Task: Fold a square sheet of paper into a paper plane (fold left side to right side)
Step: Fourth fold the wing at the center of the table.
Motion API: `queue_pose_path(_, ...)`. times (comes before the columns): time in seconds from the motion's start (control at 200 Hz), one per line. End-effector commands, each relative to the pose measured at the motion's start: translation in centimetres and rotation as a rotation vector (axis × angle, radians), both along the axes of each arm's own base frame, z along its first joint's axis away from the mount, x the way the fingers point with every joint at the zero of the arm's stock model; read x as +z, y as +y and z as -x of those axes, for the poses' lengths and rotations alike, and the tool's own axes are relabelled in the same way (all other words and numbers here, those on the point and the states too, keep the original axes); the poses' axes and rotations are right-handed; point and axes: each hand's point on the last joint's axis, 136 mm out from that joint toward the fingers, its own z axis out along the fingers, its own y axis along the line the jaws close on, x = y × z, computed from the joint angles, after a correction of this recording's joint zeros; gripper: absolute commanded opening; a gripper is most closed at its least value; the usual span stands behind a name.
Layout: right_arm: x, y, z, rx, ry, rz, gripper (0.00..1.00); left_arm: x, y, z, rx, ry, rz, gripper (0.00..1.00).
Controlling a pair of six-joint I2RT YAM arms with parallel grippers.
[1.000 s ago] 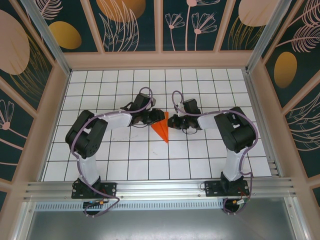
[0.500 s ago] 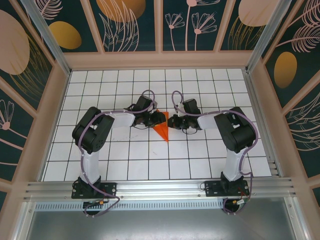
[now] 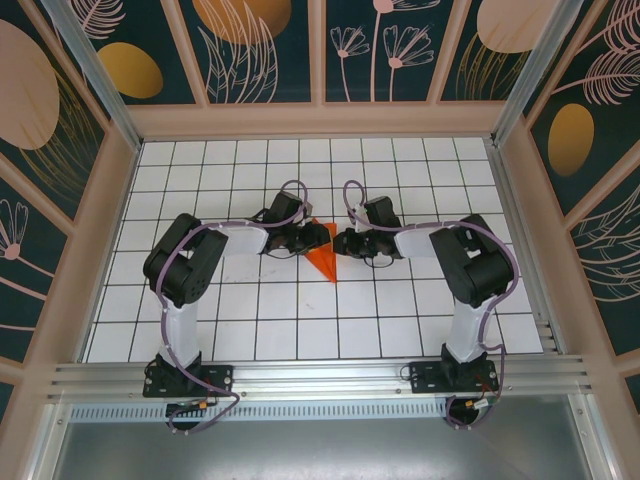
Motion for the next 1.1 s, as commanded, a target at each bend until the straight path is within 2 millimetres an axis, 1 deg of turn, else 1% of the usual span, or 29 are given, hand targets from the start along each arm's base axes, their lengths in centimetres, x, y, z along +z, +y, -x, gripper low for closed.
queue_pose_path(0.0,0.9,-1.1,0.3,-0.01,-0.022,0.065,0.28,-4.2,1.9,1.5,0.042,0.072,-0.114,0.38)
queue_pose_path(0.05,1.7,-1.4,0.4,-0.016,-0.036,0.07,0.3,-4.2,1.9,1.5,0.042,0.072,-0.115,0.38)
queue_pose_path(0.125,2.6,-1.9,0.9,-0.019,-0.046,0.076,0.31,-4.1,1.9,1.5,0.042,0.07,-0.114,0.38)
queue_pose_path(0.245,4.1,-1.8,2.6,0.004,-0.05,0.037,0.29,-4.0,1.9,1.4,0.042,0.066,-0.112,0.37)
queue_pose_path(0.315,4.7,-1.2,3.9,0.033,-0.045,0.009,0.25,-3.9,1.9,1.4,0.042,0.064,-0.111,0.37)
queue_pose_path(0.375,5.1,-0.2,5.0,0.064,-0.04,-0.026,0.24,-4.0,1.9,1.4,0.042,0.066,-0.112,0.37)
queue_pose_path(0.415,5.4,0.1,5.3,0.072,-0.038,-0.047,0.23,-3.9,1.9,1.4,0.043,0.064,-0.111,0.37)
queue_pose_path(0.44,5.4,0.9,6.0,0.099,-0.033,-0.058,0.23,-3.9,1.9,1.4,0.042,0.065,-0.112,0.37)
queue_pose_path(0.485,5.5,1.8,6.5,0.126,-0.033,-0.07,0.23,-3.9,1.9,1.4,0.041,0.065,-0.111,0.37)
queue_pose_path(0.585,5.2,2.9,6.6,0.148,-0.029,-0.063,0.22,-3.9,1.8,1.4,0.04,0.064,-0.111,0.37)
queue_pose_path(0.771,3.7,3.4,6.1,0.151,-0.004,-0.037,0.22,-3.9,1.8,1.5,0.038,0.064,-0.112,0.37)
queue_pose_path(0.936,1.9,2.8,6.5,0.15,0.033,0.019,0.21,-3.8,1.8,1.5,0.036,0.063,-0.113,0.37)
queue_pose_path(1.096,0.9,2.0,7.0,0.143,0.055,0.055,0.21,-3.8,1.8,1.4,0.035,0.061,-0.115,0.37)
